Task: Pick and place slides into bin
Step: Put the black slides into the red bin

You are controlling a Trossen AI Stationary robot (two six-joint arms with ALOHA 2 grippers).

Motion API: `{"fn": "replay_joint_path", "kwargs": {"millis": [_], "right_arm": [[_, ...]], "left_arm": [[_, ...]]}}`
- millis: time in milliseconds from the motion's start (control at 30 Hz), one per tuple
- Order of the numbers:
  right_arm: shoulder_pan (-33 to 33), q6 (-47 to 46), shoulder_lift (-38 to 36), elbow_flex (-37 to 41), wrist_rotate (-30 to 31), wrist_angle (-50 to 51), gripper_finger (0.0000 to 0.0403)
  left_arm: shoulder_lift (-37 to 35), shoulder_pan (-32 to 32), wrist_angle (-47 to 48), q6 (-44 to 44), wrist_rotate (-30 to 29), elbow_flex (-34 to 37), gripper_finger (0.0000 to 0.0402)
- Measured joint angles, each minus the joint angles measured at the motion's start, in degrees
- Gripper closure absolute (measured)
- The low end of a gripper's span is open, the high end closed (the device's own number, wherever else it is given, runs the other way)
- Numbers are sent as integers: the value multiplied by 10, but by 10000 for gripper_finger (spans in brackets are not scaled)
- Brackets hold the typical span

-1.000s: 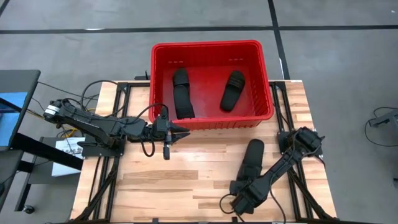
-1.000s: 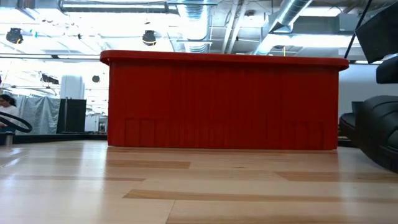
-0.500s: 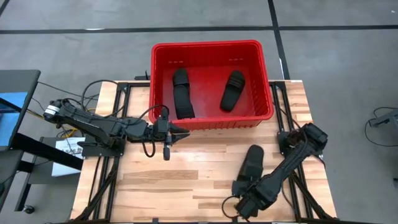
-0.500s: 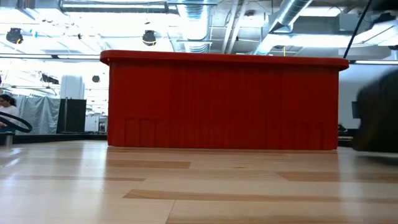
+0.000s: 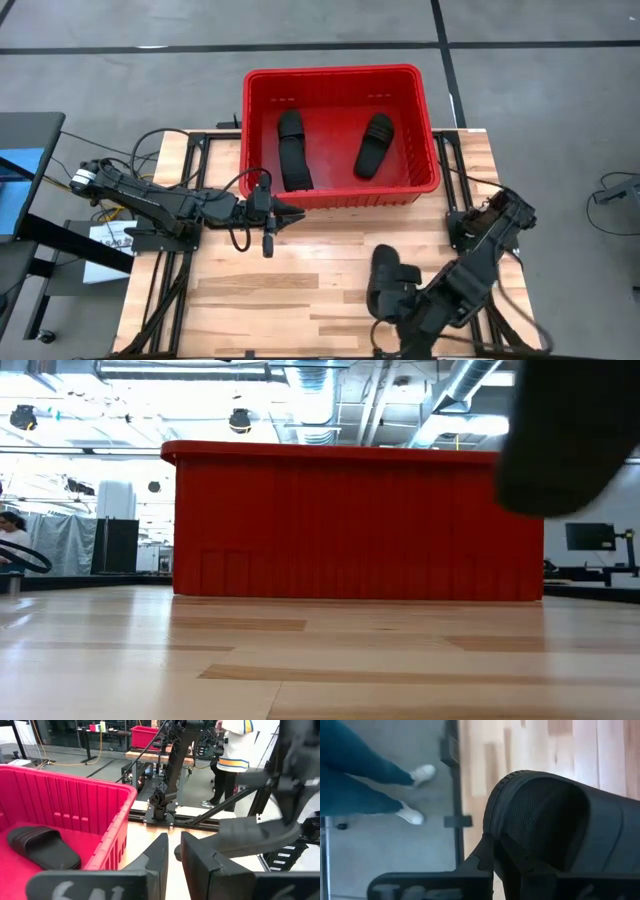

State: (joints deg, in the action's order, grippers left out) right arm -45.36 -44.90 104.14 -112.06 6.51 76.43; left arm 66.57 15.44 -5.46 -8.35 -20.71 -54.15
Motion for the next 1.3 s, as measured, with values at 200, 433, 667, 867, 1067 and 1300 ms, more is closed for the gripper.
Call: {"fn": "replay_joint_path", "kwargs": {"millis": [200, 433, 667, 867, 1067, 1300], "right_arm": [[13, 83, 0, -140, 45, 28, 402], [22, 196, -32, -213, 100, -24, 402], [26, 280, -87, -214, 214, 2, 402], [100, 354, -109, -214, 237, 57, 402], [228, 458, -105, -214, 178, 86, 402], [378, 549, -85, -214, 91, 116, 402]], "left_arm": [[0, 0, 0, -29, 0, 0, 360], [0, 0, 18, -79, 0, 0, 360], [0, 1, 30, -105, 18, 0, 360], [0, 1, 30, -106, 25, 0, 360], [0, 1, 32, -83, 24, 0, 360], [-3, 1, 41, -20, 24, 0, 360]]}}
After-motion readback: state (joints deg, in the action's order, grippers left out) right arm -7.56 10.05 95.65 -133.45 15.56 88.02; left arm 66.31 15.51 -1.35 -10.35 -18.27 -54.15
